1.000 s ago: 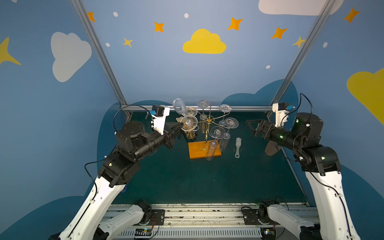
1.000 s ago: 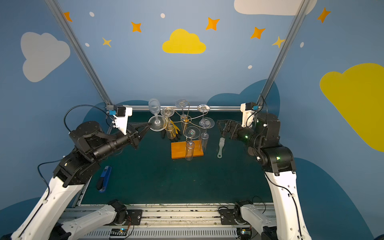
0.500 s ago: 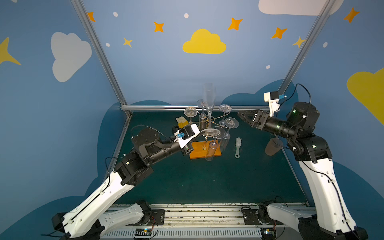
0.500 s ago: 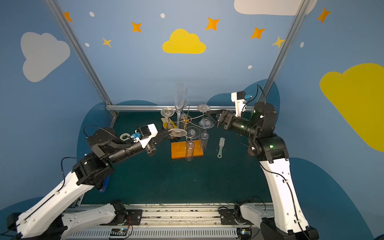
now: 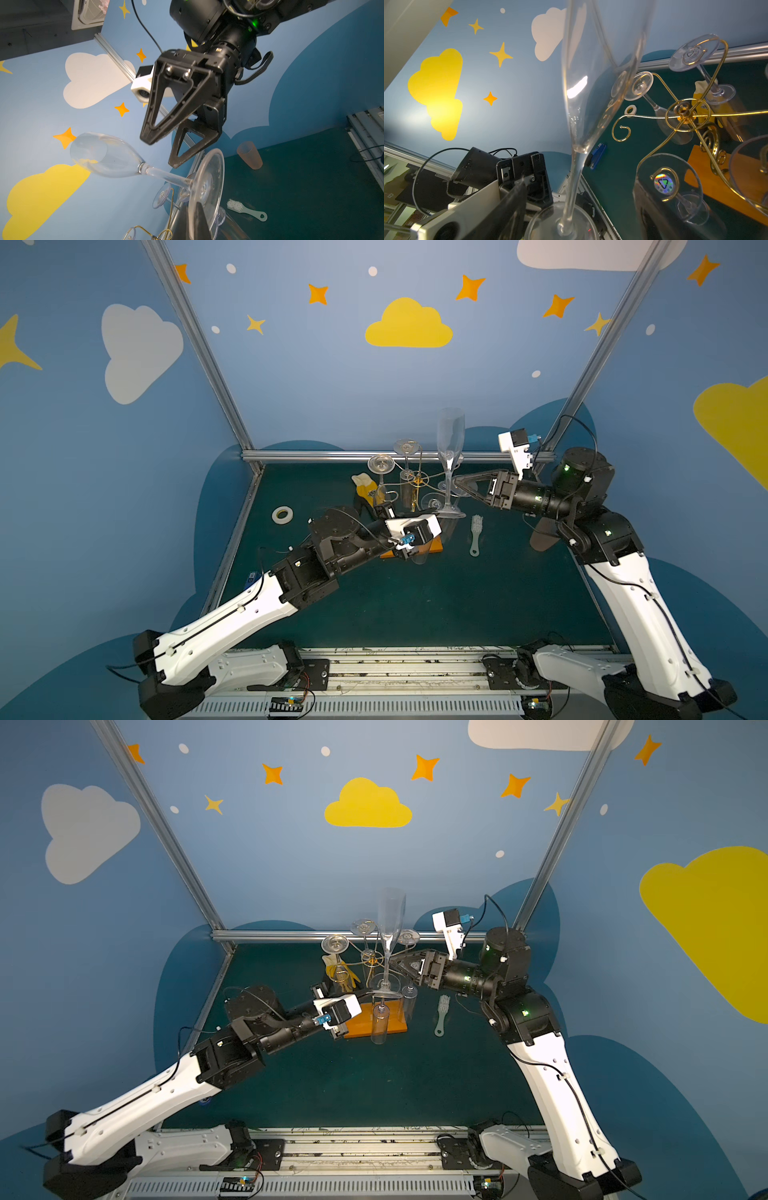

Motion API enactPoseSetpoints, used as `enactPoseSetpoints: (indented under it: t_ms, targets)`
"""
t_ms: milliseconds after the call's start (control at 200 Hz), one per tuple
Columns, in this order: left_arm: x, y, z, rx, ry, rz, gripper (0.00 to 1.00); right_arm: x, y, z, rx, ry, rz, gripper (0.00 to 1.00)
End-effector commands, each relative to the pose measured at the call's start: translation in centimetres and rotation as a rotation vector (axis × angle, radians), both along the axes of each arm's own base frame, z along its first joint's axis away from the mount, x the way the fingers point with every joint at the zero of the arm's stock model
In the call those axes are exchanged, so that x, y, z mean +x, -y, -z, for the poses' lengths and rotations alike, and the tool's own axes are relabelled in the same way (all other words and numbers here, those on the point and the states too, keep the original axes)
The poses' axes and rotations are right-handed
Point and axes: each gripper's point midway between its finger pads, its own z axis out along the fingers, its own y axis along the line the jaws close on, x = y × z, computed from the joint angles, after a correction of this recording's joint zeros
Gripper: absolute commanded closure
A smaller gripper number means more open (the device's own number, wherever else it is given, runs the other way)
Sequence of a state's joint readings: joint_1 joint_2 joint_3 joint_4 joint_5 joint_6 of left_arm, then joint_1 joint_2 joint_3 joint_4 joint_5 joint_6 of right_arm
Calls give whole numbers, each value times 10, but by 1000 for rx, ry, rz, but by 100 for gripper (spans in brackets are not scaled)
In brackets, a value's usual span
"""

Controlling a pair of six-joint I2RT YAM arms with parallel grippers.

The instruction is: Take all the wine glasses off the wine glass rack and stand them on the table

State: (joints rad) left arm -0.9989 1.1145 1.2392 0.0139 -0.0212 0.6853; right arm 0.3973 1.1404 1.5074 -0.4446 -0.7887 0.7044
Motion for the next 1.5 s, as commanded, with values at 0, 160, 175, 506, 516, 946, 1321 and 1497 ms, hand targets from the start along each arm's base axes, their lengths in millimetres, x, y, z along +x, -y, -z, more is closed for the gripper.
enactPoseSetpoints:
  t_ms: [0,160,175,506,516,946,1321,1497]
  targets:
    - [-1,-3,-22,-47,94,-33,97,-7,-1,-1,12,14,-5,24]
    - [-1,2,-17,-29,96,-37,97,-10,-5,4,13,8,-8,35]
    - [-1,2,-16,-27,95,-37,97,-10,-5,4,14,8,-8,36]
    - [0,6,-9,-5,93,-41,97,-14,-9,10,9,4,-12,56]
    - [0,6,-9,-5,93,-40,97,-14,-9,10,9,5,-11,56]
    - [-4,11,-3,8,89,-20,97,-13,-17,12,8,-5,-26,70]
    - [-6,9,3,-1,54,-16,85,-13,-20,18,-4,-14,-29,100]
    - [-9,2,-2,-48,29,-18,40,-13,-19,19,-12,-2,-20,100]
